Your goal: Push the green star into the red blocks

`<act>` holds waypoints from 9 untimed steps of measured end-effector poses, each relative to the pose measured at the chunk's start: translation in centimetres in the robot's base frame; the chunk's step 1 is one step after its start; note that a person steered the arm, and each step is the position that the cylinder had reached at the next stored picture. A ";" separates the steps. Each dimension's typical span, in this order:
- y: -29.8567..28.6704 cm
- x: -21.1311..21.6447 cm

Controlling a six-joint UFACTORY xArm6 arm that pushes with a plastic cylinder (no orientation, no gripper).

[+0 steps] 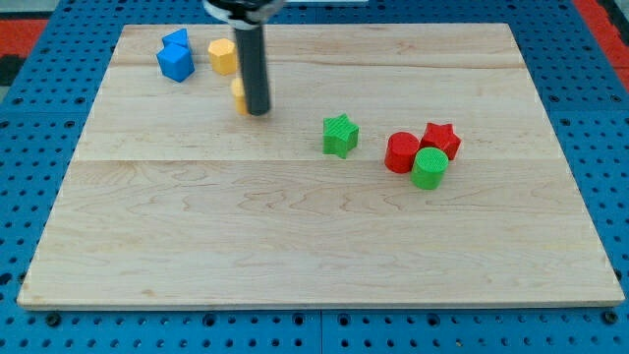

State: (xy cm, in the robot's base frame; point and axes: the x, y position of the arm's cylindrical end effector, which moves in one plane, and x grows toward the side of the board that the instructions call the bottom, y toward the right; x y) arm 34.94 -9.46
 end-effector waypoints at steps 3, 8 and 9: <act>-0.3 4.5; 17.8 6.8; 16.0 8.2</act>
State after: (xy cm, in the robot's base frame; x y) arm 43.09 6.56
